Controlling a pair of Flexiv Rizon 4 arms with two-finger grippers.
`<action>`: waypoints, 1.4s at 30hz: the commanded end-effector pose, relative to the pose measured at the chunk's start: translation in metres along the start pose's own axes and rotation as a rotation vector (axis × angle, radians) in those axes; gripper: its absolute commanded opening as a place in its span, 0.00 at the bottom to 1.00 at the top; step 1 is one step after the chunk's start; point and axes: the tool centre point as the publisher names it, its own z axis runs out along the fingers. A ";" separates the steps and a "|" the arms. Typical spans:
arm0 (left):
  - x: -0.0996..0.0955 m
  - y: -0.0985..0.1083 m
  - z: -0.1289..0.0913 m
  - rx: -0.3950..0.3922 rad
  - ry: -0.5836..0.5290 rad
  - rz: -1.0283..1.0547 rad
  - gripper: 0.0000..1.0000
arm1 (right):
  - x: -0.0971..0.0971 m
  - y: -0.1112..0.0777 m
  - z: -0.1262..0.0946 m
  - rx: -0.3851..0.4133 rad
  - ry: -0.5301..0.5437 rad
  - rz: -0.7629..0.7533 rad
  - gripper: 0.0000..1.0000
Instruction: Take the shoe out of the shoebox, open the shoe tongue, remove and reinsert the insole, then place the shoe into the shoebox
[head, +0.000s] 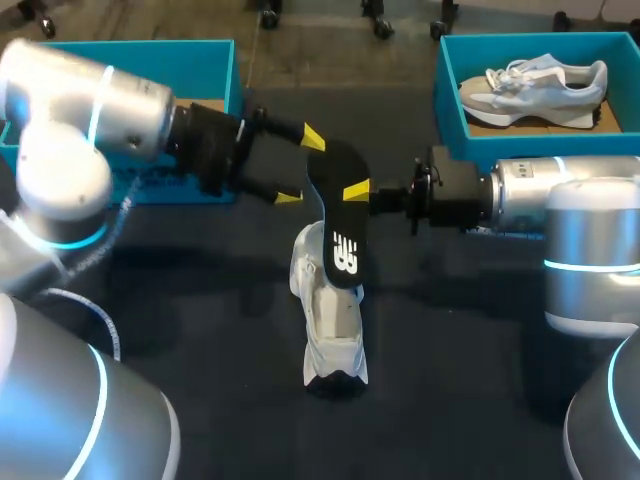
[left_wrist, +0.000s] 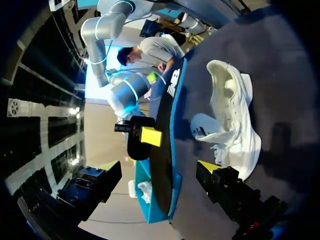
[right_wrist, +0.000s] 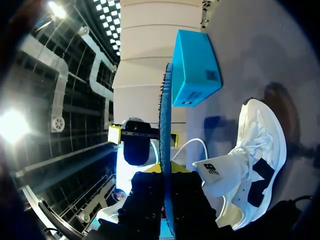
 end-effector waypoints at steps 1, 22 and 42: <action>0.008 -0.001 0.010 -0.008 -0.167 0.005 1.00 | -0.001 -0.001 0.002 -0.002 -0.001 0.000 0.00; 0.003 0.001 0.033 -0.108 -0.302 -0.005 0.45 | -0.001 -0.001 0.002 -0.002 -0.001 0.000 0.00; 0.003 0.005 0.044 -0.127 -0.293 -0.010 0.00 | -0.001 -0.001 0.002 -0.002 -0.001 0.000 0.00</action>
